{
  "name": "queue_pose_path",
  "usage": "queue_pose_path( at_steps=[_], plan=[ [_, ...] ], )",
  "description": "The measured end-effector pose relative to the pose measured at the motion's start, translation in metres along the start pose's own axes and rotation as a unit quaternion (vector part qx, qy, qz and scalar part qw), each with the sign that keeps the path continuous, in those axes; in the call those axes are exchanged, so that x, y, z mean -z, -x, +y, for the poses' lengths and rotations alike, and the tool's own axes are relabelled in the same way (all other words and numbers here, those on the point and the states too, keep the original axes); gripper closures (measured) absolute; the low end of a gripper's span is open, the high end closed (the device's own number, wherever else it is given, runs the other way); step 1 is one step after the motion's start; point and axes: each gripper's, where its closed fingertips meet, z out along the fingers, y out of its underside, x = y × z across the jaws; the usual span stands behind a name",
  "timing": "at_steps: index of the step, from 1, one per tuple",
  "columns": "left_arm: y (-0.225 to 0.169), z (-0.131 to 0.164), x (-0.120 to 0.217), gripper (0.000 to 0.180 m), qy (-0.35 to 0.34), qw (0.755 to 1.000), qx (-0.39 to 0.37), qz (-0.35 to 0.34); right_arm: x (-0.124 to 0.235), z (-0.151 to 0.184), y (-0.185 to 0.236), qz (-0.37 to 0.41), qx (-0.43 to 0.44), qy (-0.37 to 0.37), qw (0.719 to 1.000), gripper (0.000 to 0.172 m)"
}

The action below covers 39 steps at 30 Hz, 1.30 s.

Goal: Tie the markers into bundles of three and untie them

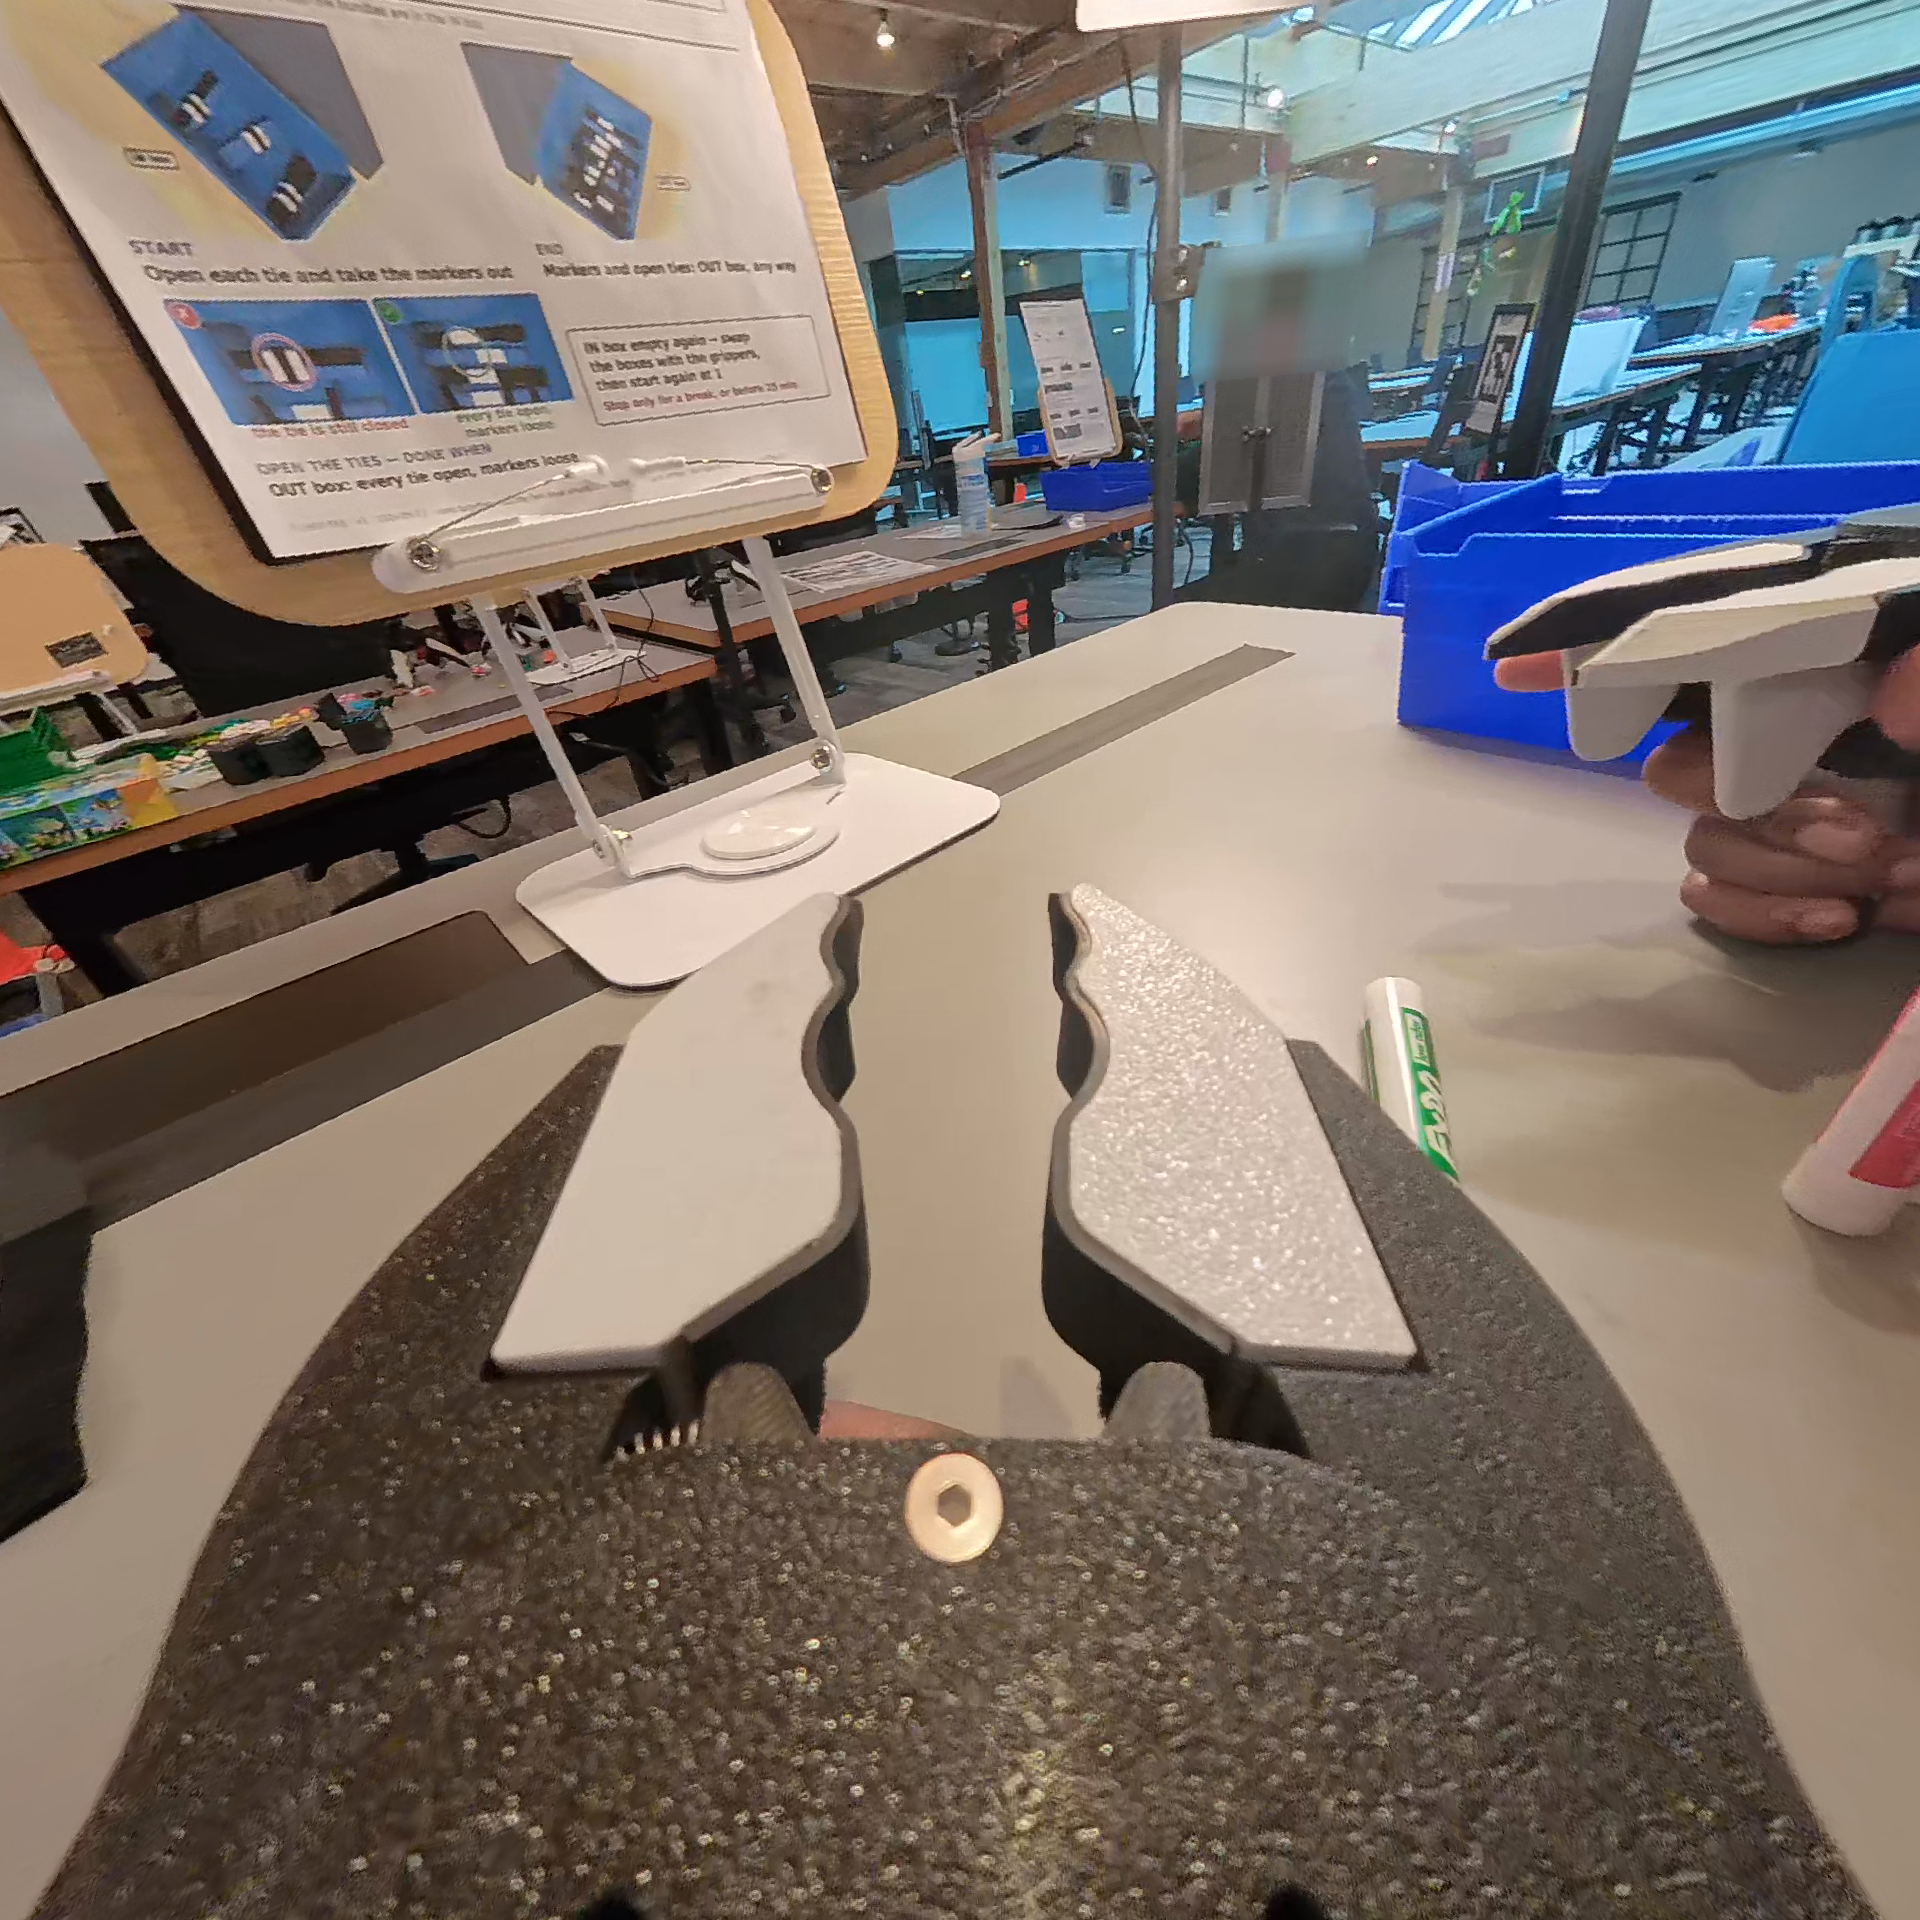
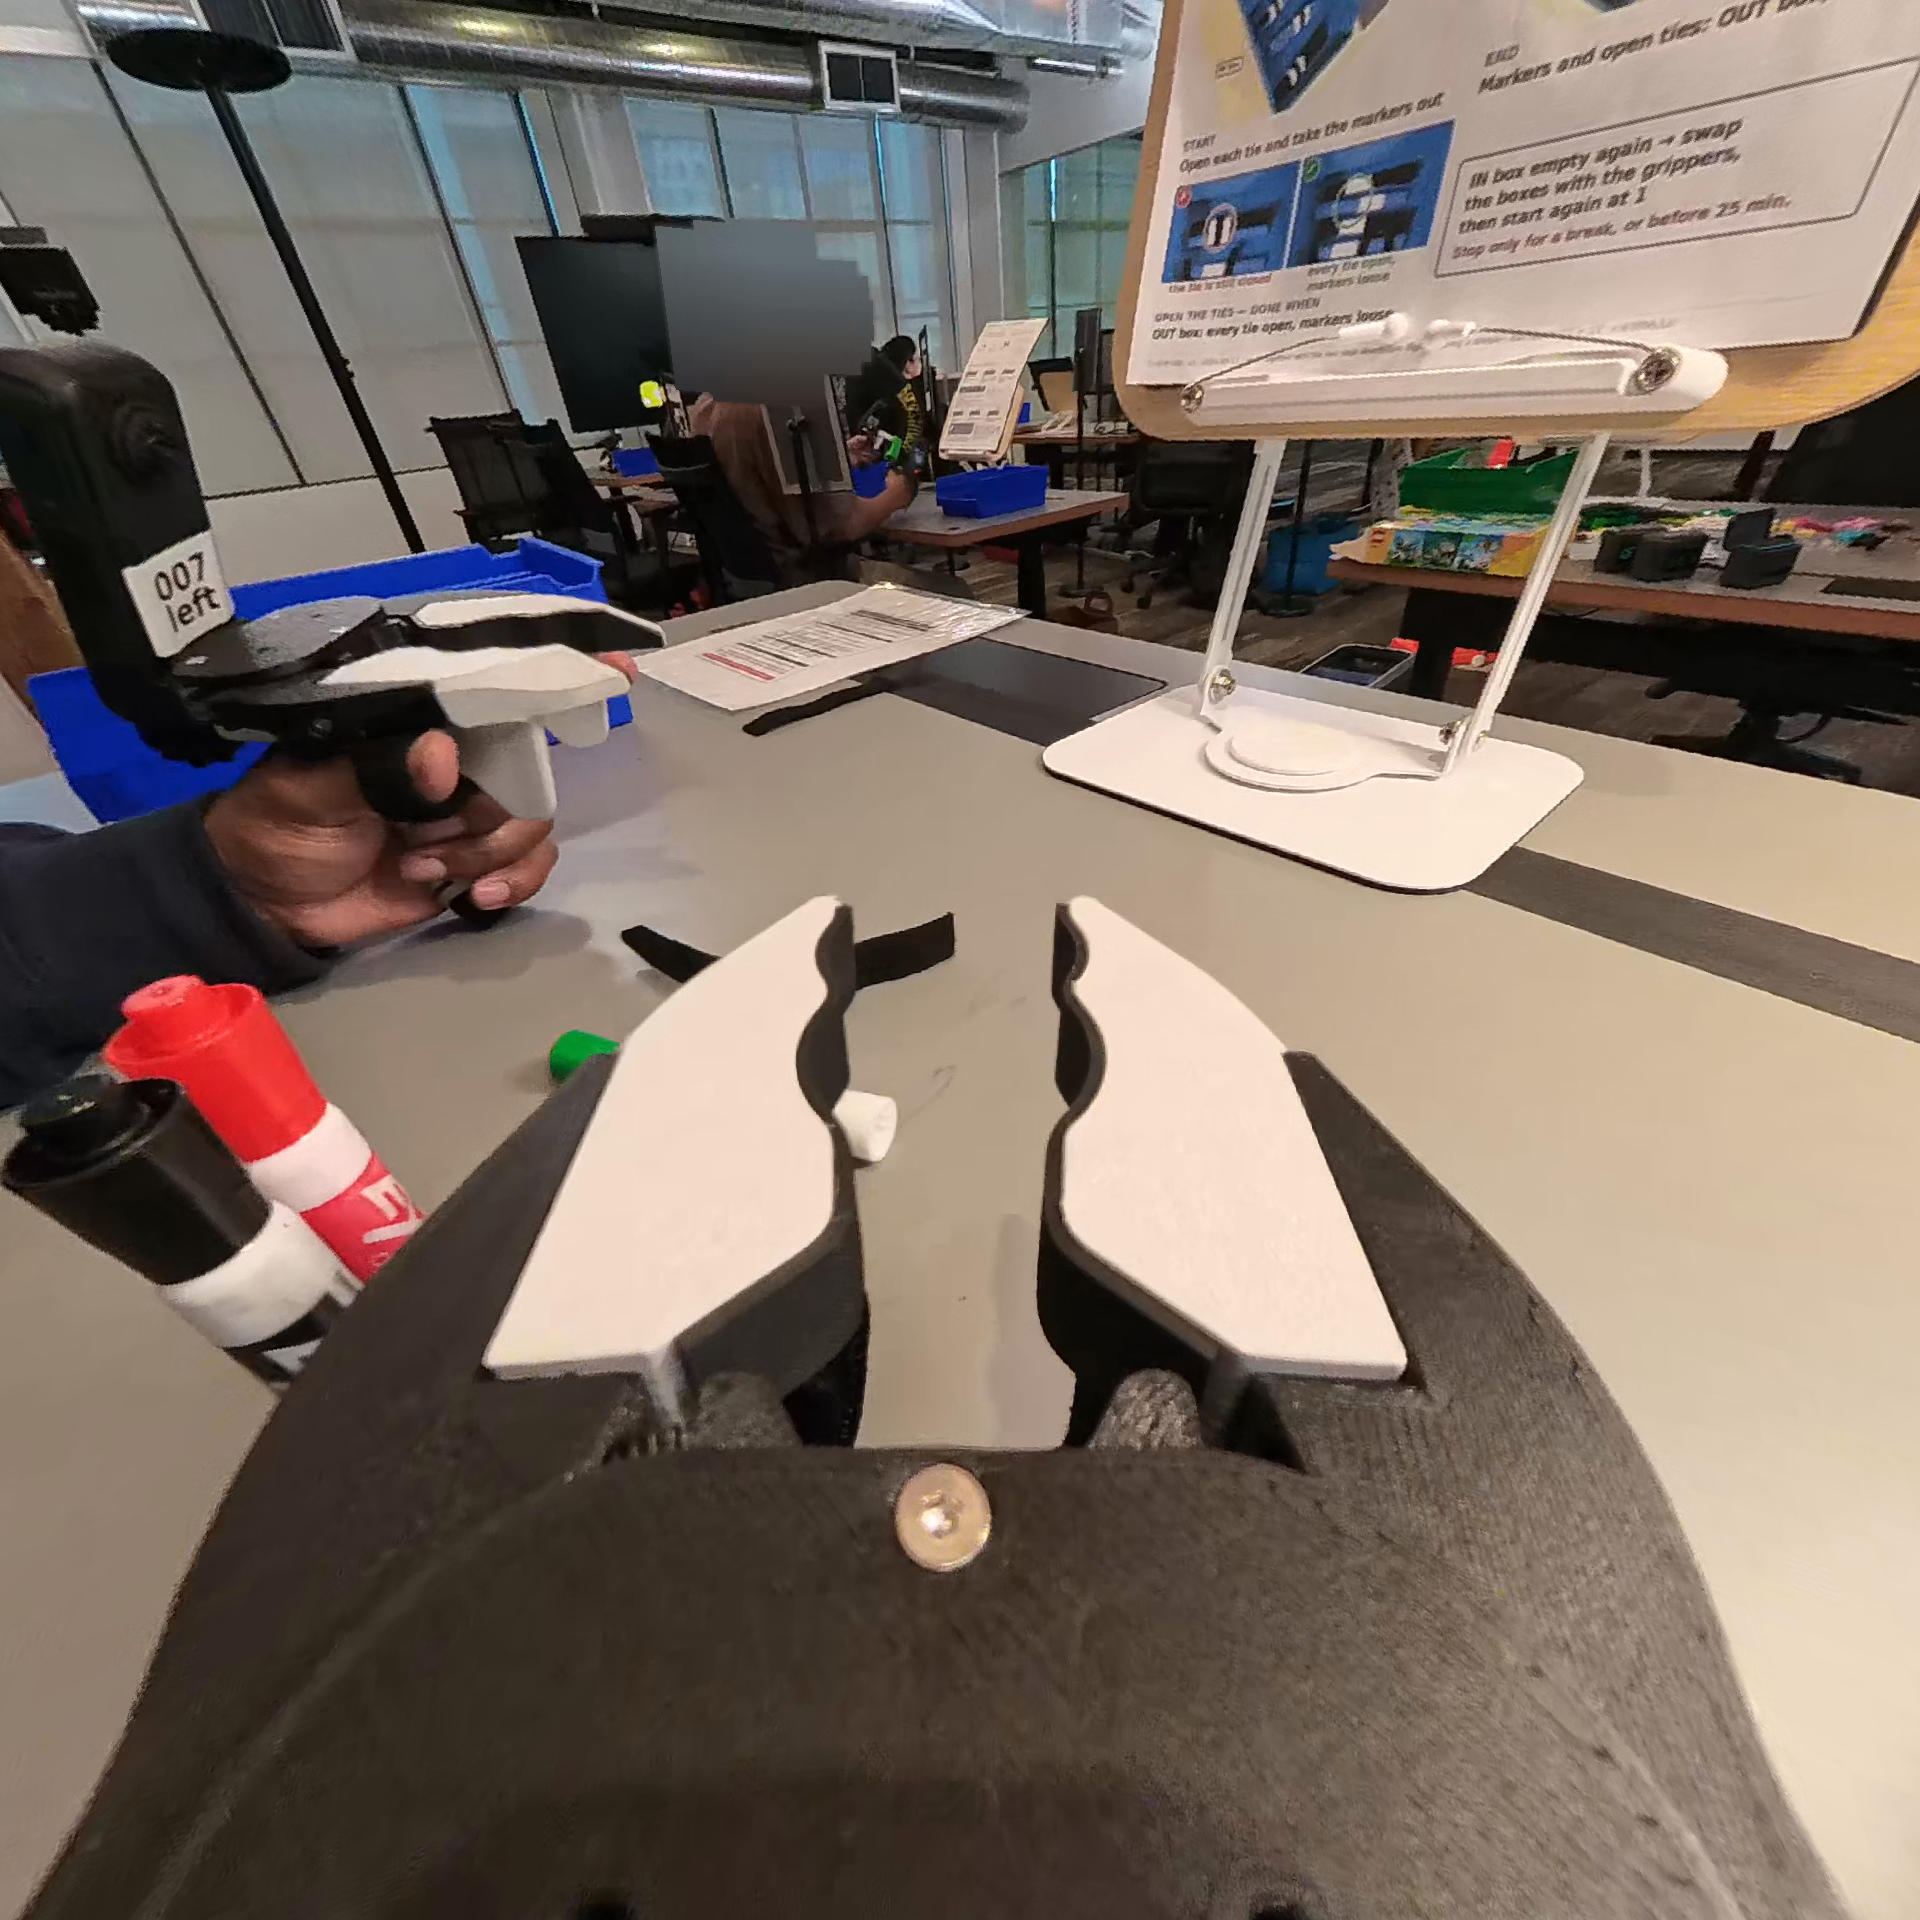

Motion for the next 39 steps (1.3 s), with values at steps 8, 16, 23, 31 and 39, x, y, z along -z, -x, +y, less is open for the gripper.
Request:
queue_pose_path(
  at_steps=[8, 16, 23, 31, 39],
  plan=[
    [-0.004, -0.002, 0.003, 0.145, -0.010, 1.000, 0.009, 0.012, 0.006, -0.002, -0.004, -0.014, -0.042, -0.014, 0.999, 0.135],
    [-0.006, -0.001, 0.005, 0.145, -0.002, 1.000, -0.009, -0.004, 0.007, -0.002, -0.004, -0.015, -0.042, -0.012, 0.999, 0.137],
    [-0.009, 0.001, 0.003, 0.145, 0.008, 1.000, -0.013, 0.009, 0.005, 0.000, -0.004, -0.020, -0.044, -0.004, 0.999, 0.138],
    [-0.011, 0.002, 0.004, 0.145, 0.009, 1.000, -0.006, 0.022, 0.004, 0.001, -0.005, -0.024, -0.055, -0.003, 0.998, 0.138],
    [-0.016, 0.004, 0.005, 0.145, 0.017, 0.999, 0.000, 0.048, 0.002, 0.004, -0.004, -0.024, -0.053, 0.009, 0.998, 0.139]
  ],
)
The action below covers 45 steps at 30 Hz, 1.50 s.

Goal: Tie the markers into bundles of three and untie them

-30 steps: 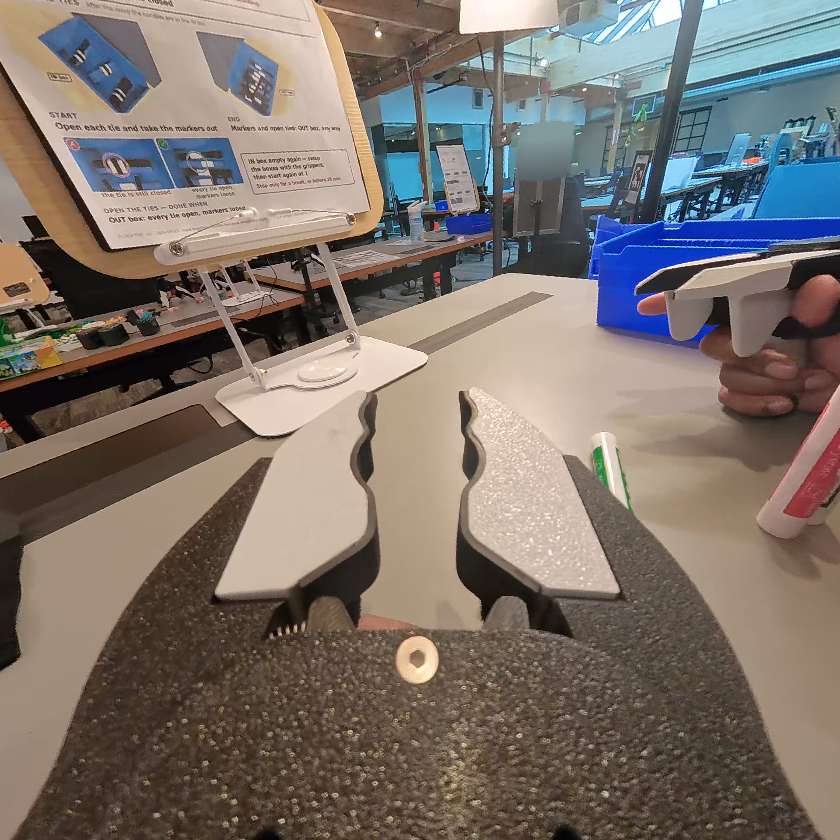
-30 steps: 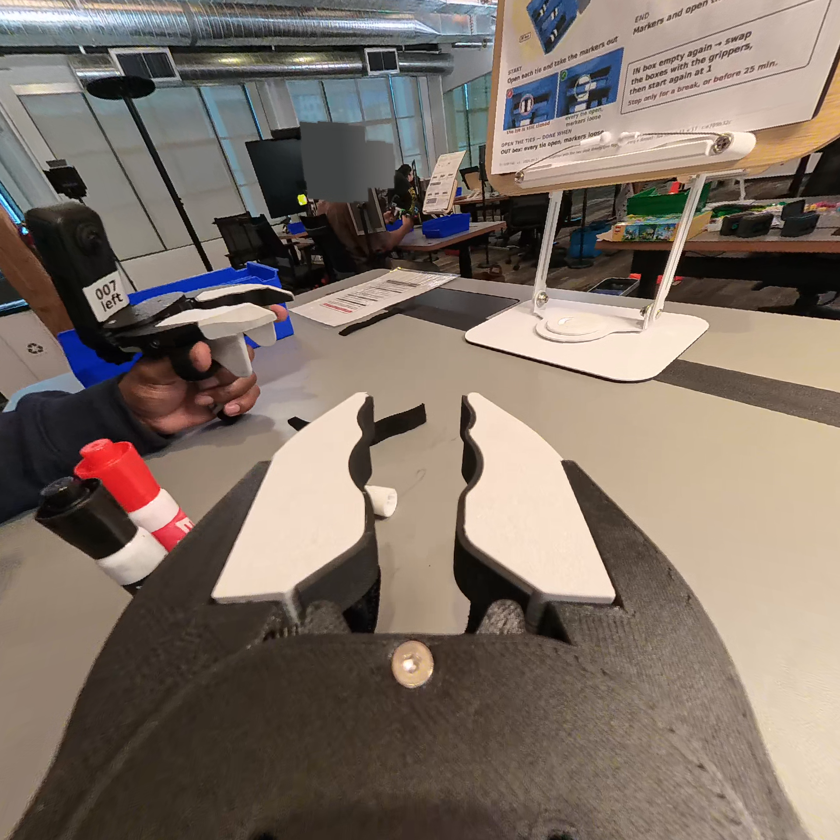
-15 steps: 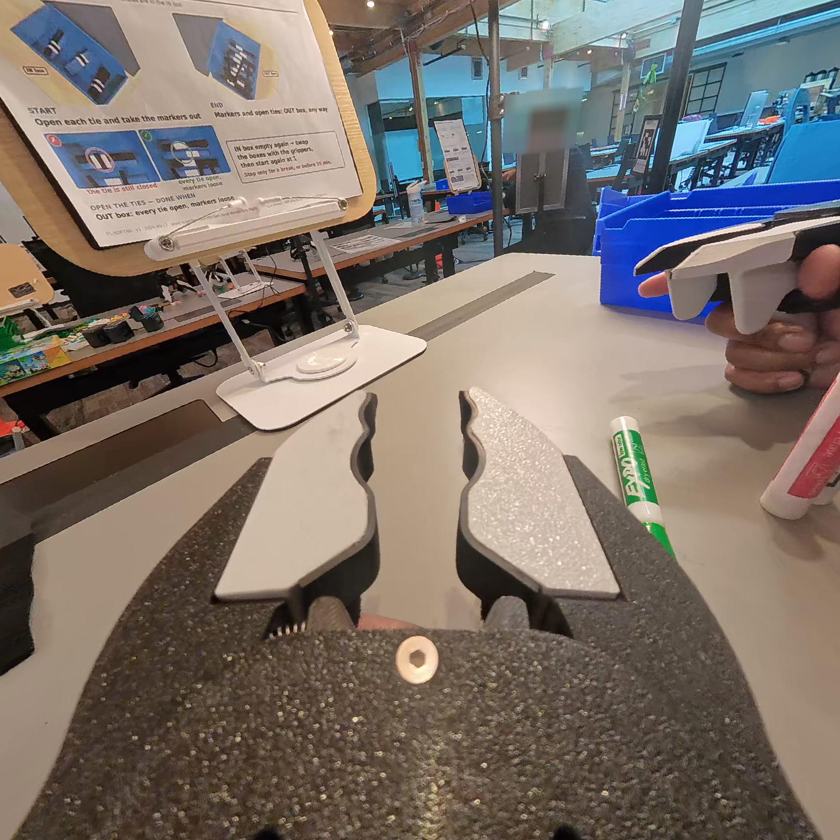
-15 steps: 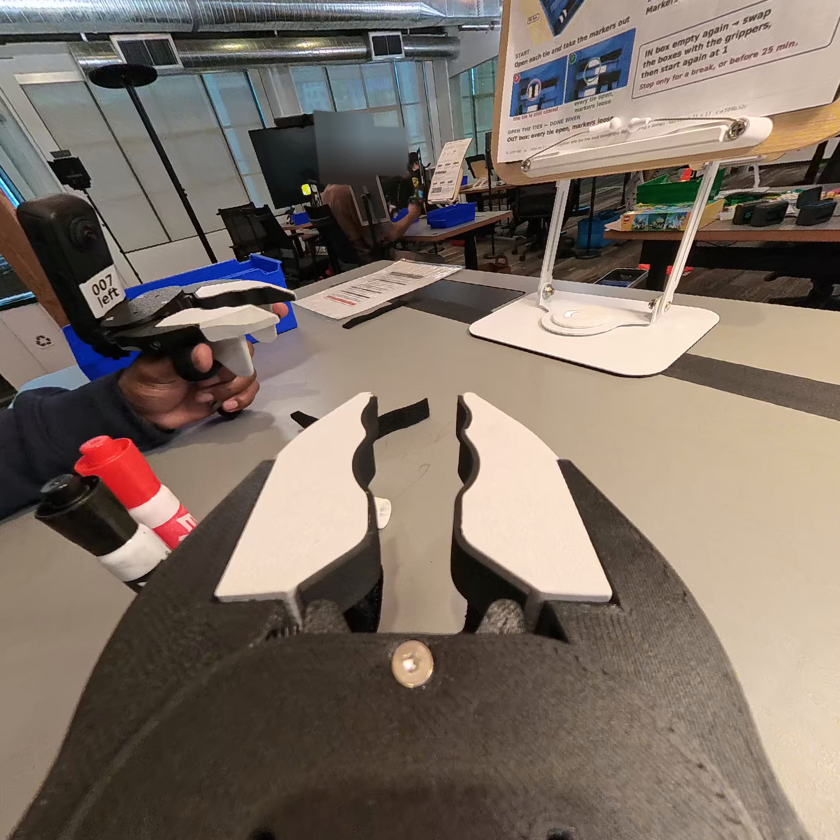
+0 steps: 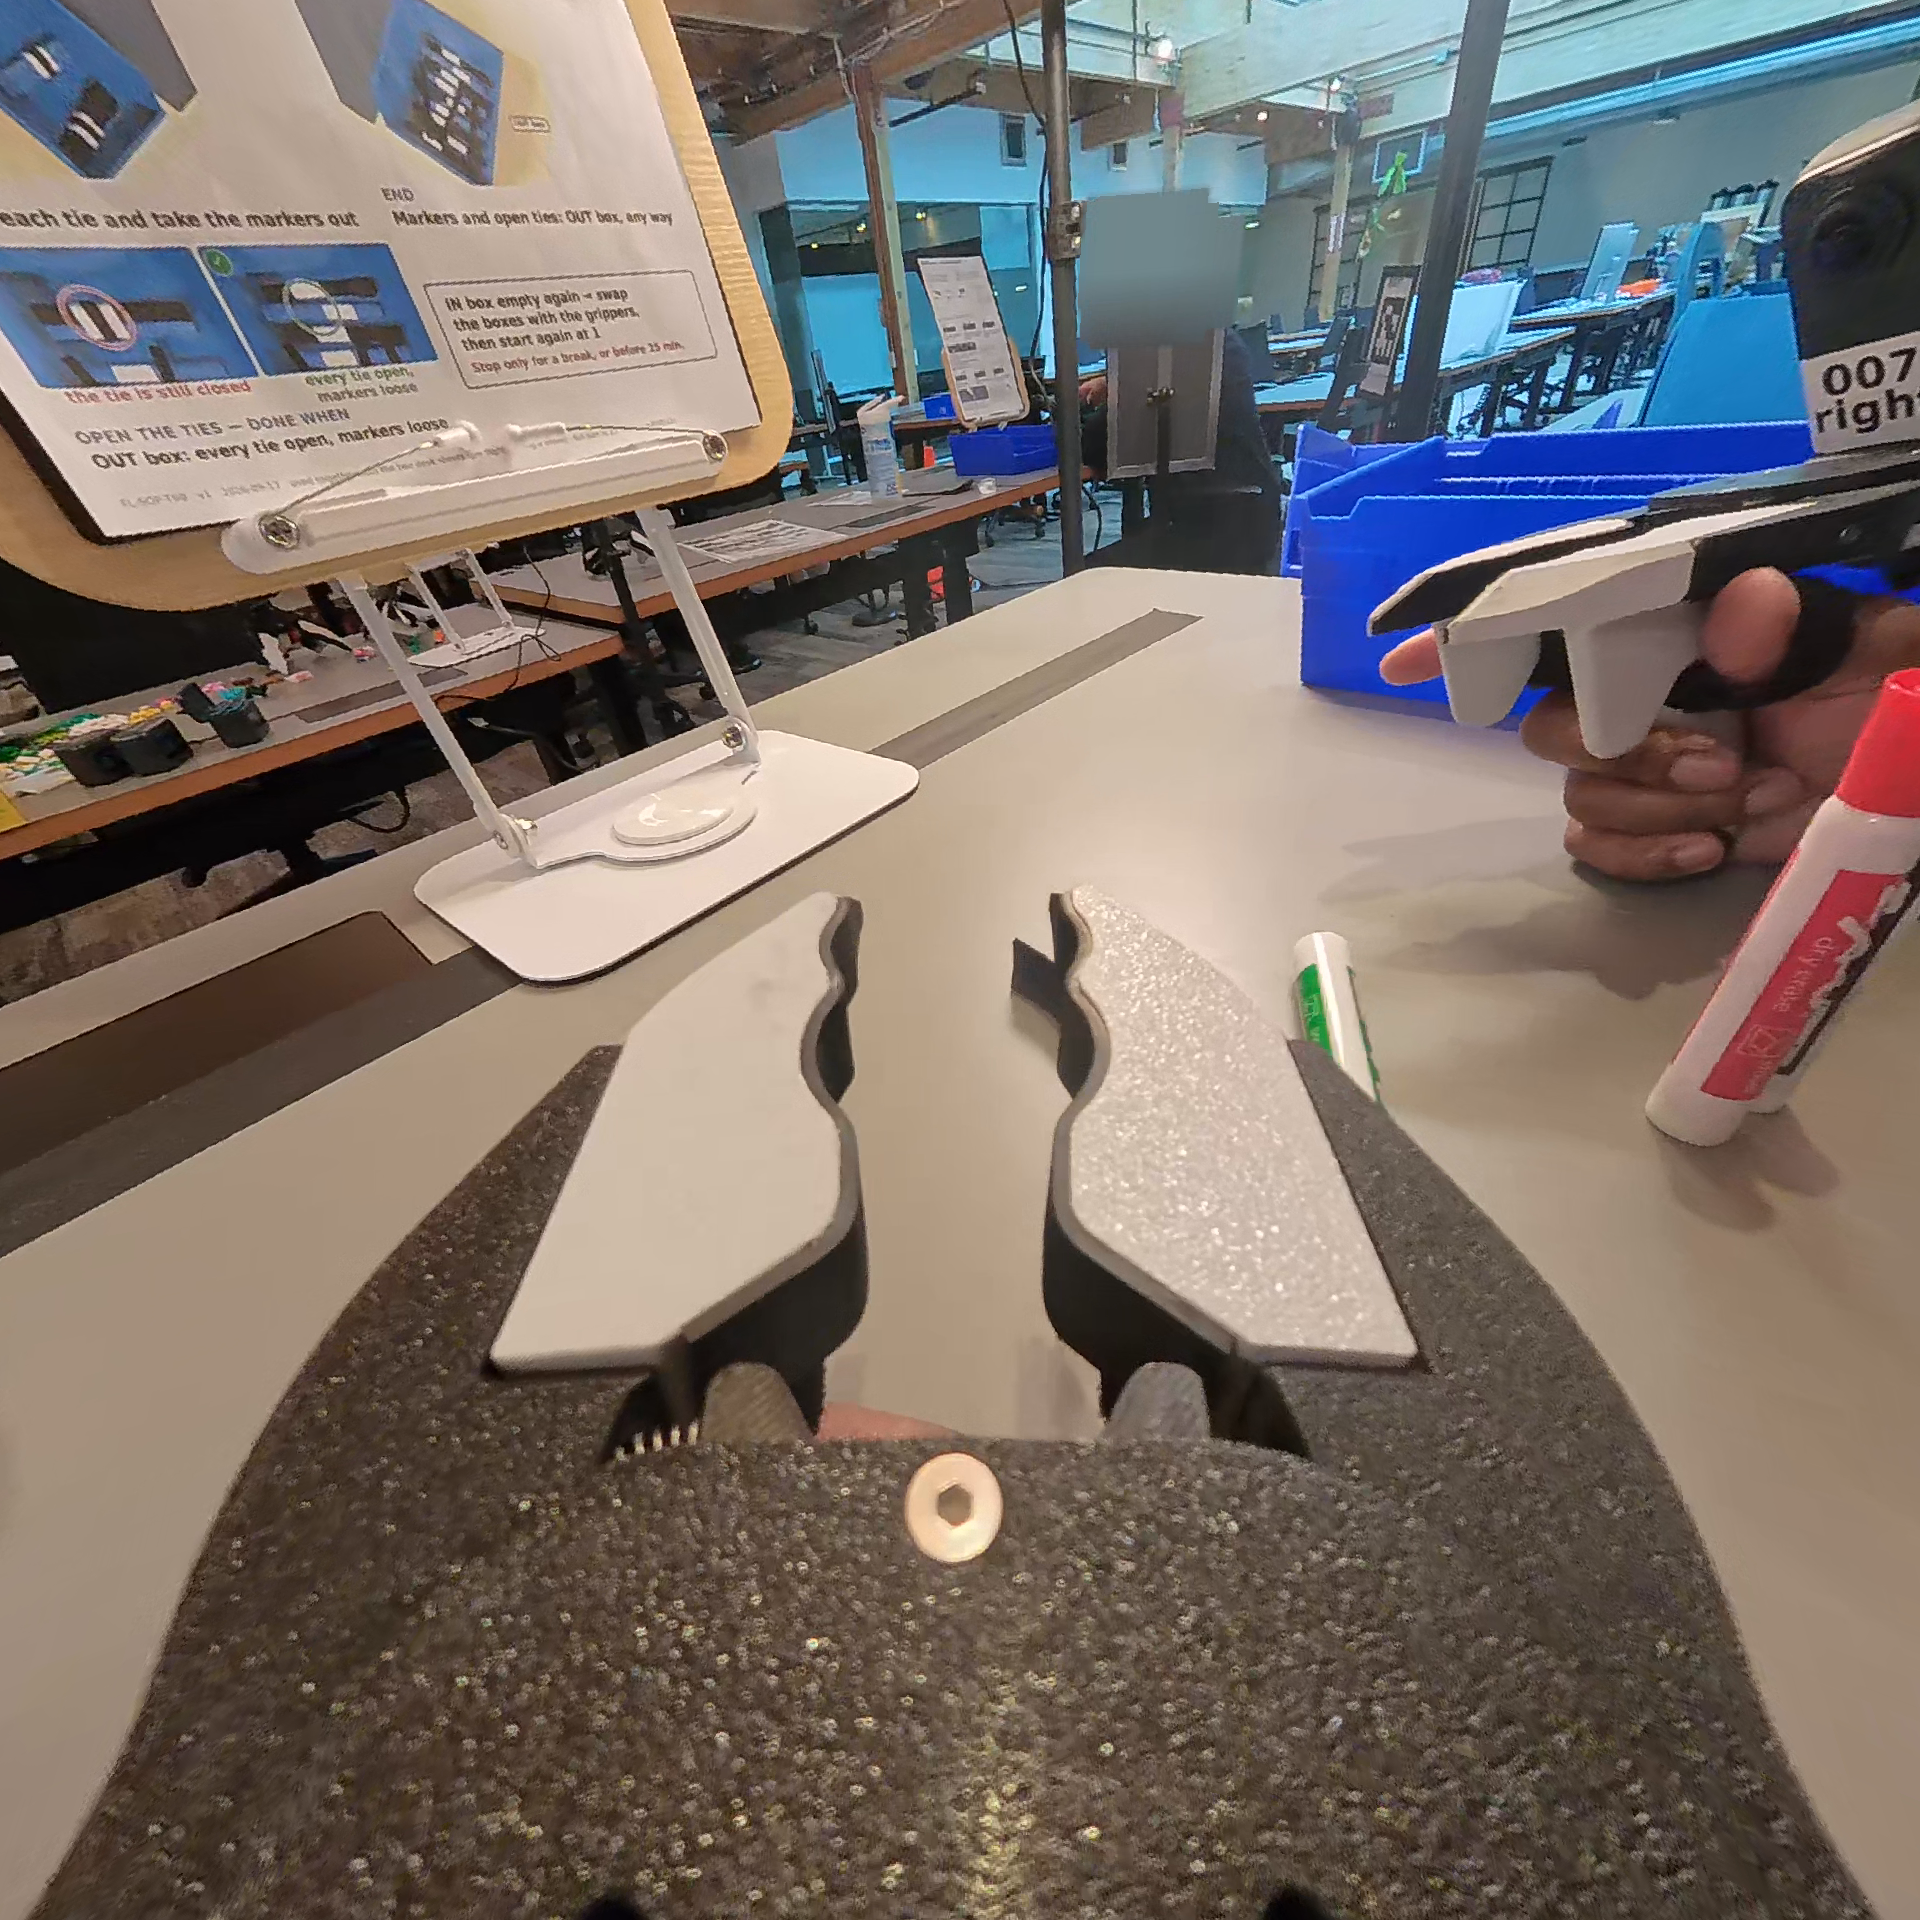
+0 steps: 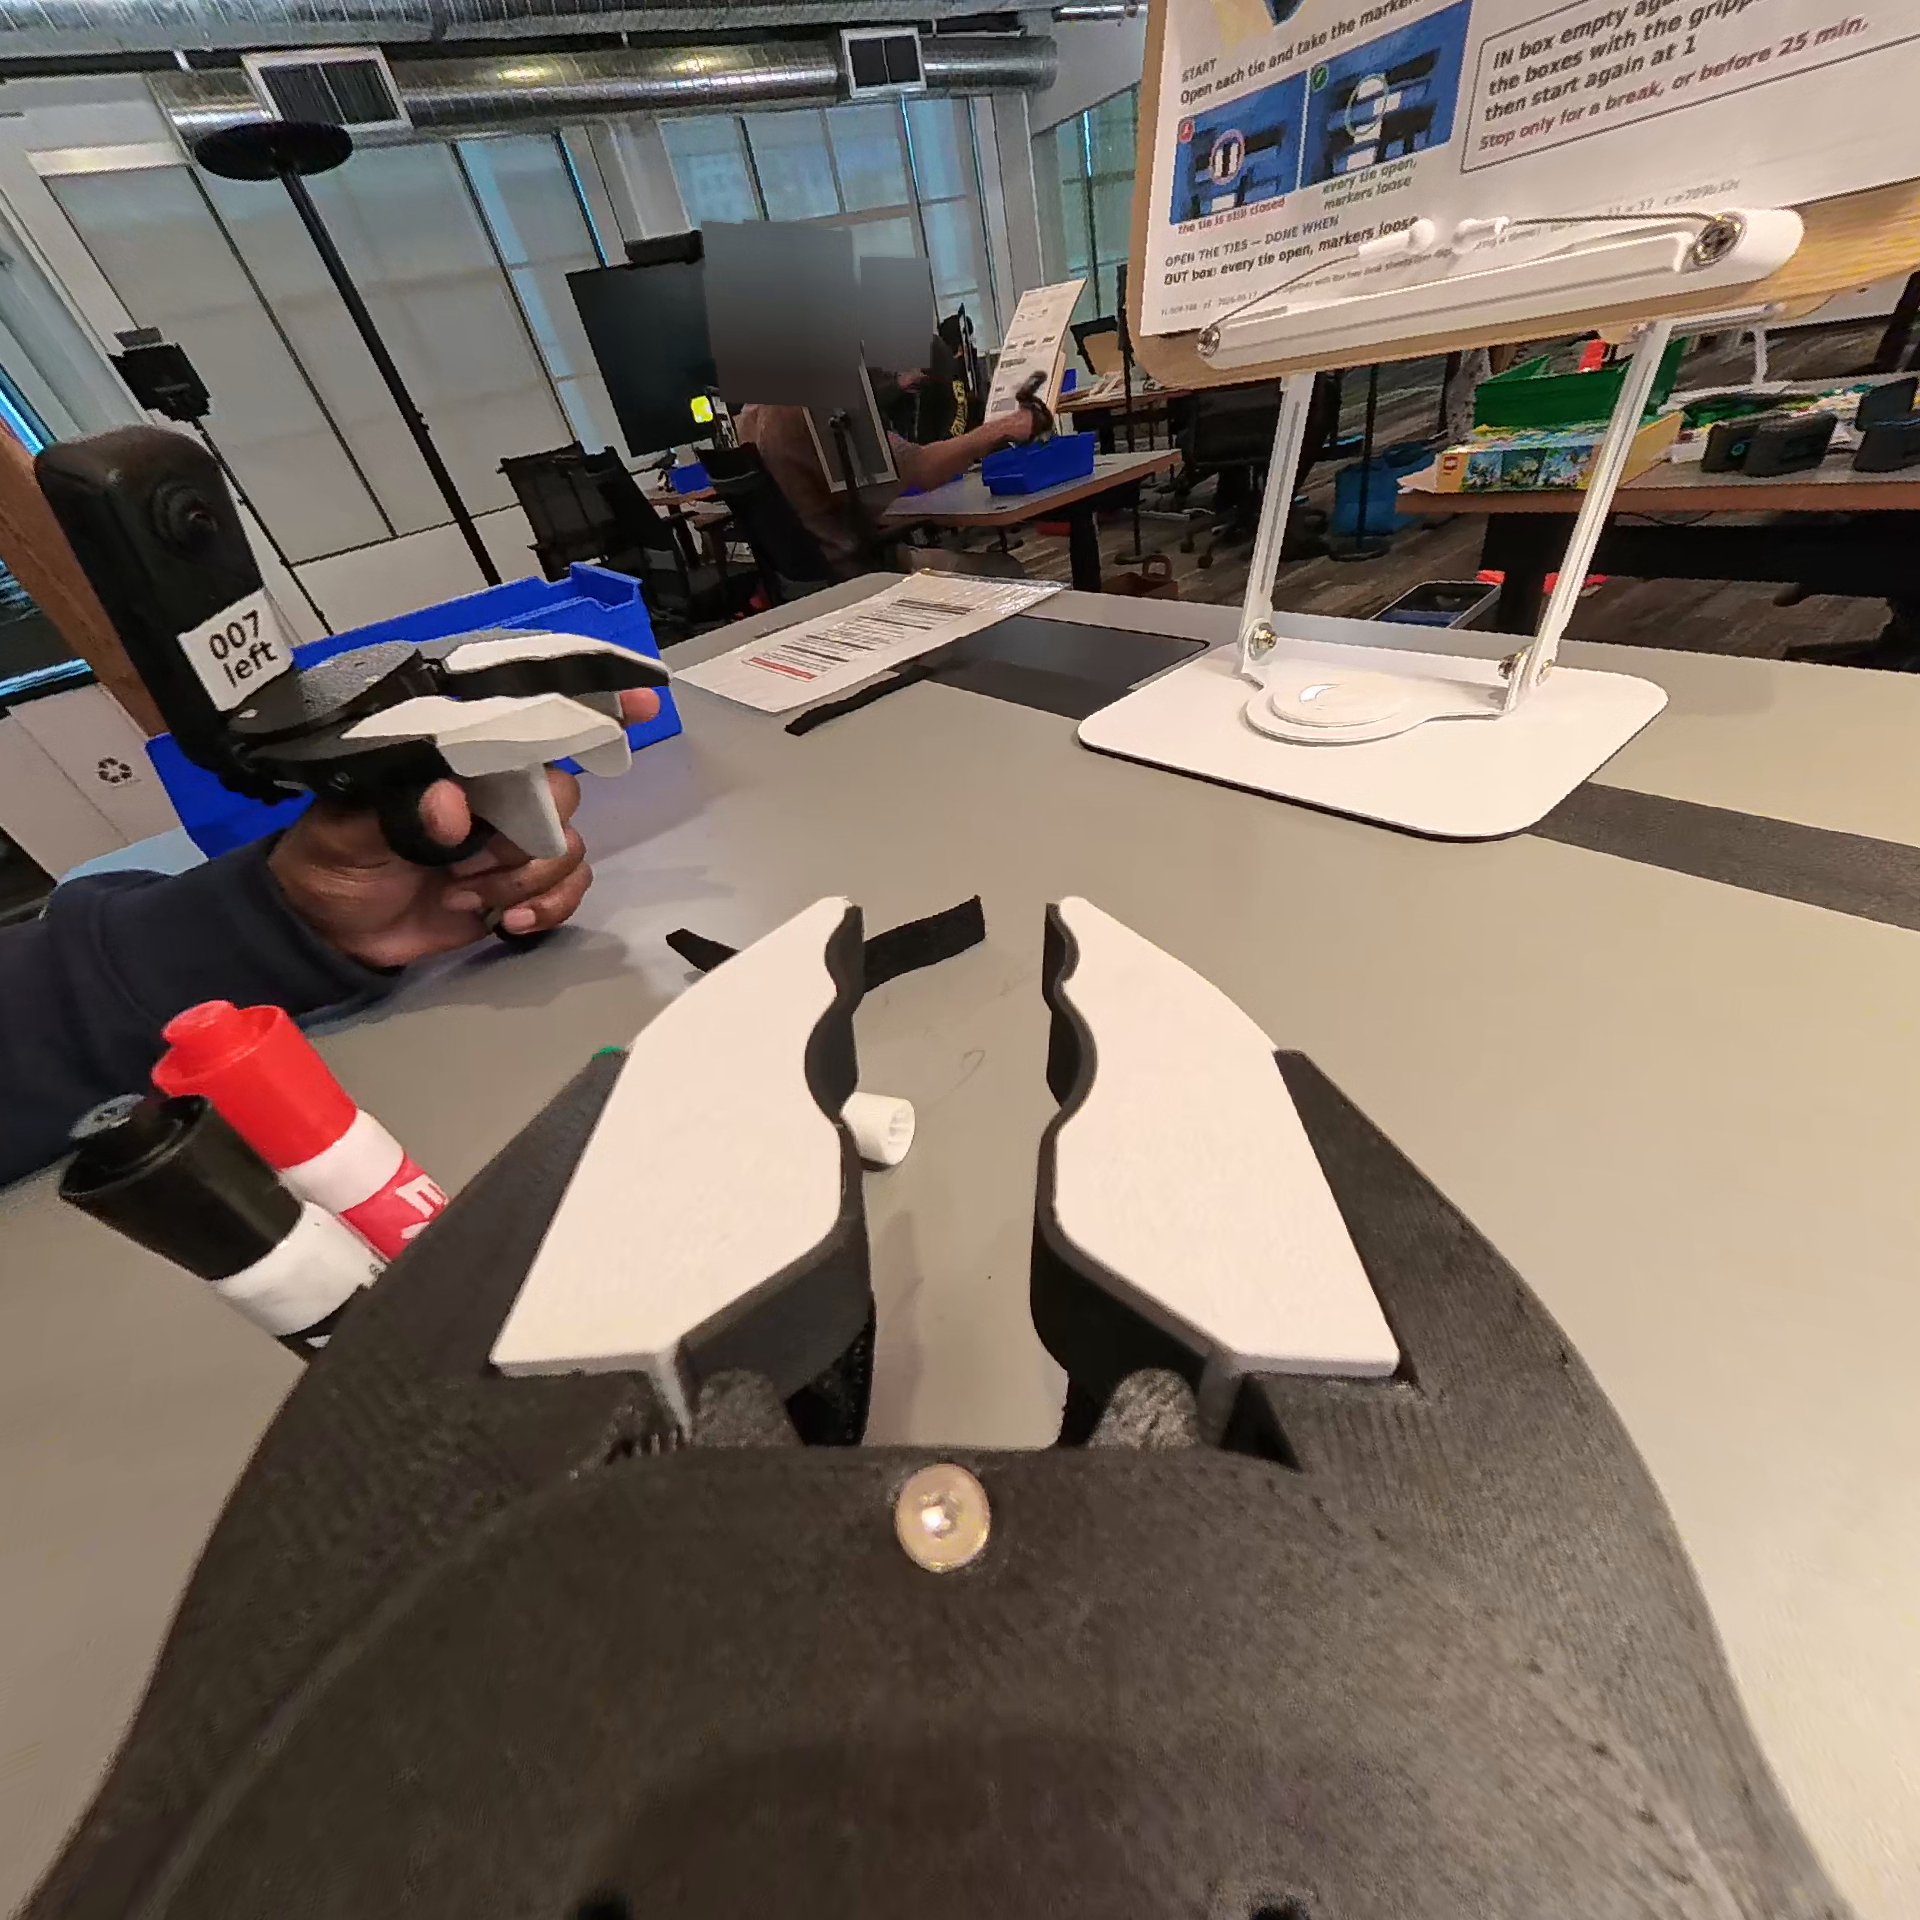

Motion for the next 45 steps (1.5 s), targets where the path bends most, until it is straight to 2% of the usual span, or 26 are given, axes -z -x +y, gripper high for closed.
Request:
queue_pose_path(
  at_steps=[4, 7, 27, 38, 45],
  plan=[
    [-0.007, 0.008, 0.000, 0.146, 0.034, 0.997, 0.056, 0.036, 0.001, 0.001, 0.002, -0.006, -0.005, 0.002, 1.000, 0.139],
    [-0.006, 0.006, 0.000, 0.149, 0.027, 0.996, 0.079, 0.033, 0.001, 0.001, 0.003, -0.013, -0.007, 0.002, 1.000, 0.139],
    [-0.005, 0.004, 0.002, 0.152, 0.016, 0.997, 0.065, 0.036, -0.002, 0.002, 0.005, -0.034, -0.023, 0.007, 0.999, 0.140],
    [0.000, 0.003, 0.001, 0.152, 0.012, 0.994, 0.100, 0.051, -0.003, 0.003, 0.005, -0.050, -0.038, 0.010, 0.998, 0.140],
    [-0.014, 0.002, -0.001, 0.151, 0.015, 0.995, 0.071, 0.071, -0.003, 0.004, 0.010, -0.071, -0.039, 0.015, 0.997, 0.139]
  ],
)
